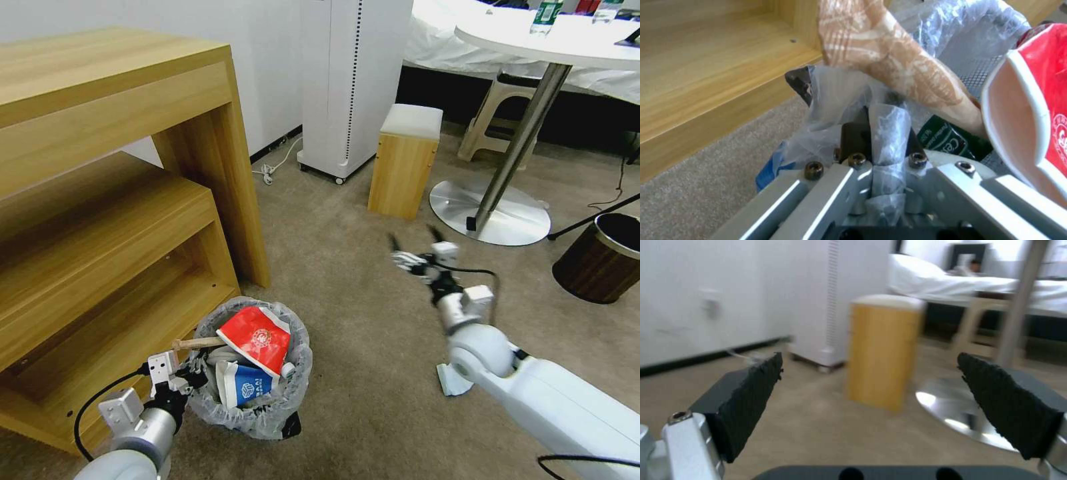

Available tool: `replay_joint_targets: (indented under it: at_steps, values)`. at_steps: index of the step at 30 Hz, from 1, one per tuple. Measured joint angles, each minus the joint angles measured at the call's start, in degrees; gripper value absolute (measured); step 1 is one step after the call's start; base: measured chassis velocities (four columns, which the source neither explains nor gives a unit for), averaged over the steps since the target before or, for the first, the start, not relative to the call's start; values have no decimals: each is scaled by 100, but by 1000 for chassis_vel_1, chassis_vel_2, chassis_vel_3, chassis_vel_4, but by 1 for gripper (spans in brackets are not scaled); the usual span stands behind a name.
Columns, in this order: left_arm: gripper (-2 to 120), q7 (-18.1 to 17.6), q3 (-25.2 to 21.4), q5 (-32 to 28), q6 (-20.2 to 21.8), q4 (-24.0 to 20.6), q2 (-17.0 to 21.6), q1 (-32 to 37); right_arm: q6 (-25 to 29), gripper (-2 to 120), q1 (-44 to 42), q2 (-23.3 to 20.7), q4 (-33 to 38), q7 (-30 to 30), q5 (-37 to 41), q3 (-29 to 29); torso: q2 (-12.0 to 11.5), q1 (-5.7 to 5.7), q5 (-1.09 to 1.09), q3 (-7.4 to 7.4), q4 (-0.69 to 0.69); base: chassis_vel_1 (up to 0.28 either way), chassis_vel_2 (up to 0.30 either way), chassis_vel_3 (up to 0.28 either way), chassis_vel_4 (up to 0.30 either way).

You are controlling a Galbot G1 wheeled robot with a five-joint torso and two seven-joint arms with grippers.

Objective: Pick up the trash bin and place the garbage on the floor into it.

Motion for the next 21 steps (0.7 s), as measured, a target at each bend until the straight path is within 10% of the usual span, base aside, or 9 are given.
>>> replay_joint_targets:
  at_steps: [21]
  values:
    - [0, 55, 99, 45, -28, -38, 53, 49, -32, 100, -1621, 120, -183, 56, -369, 1027, 0, 0, -2, 0, 2, 0, 0, 0, 0]
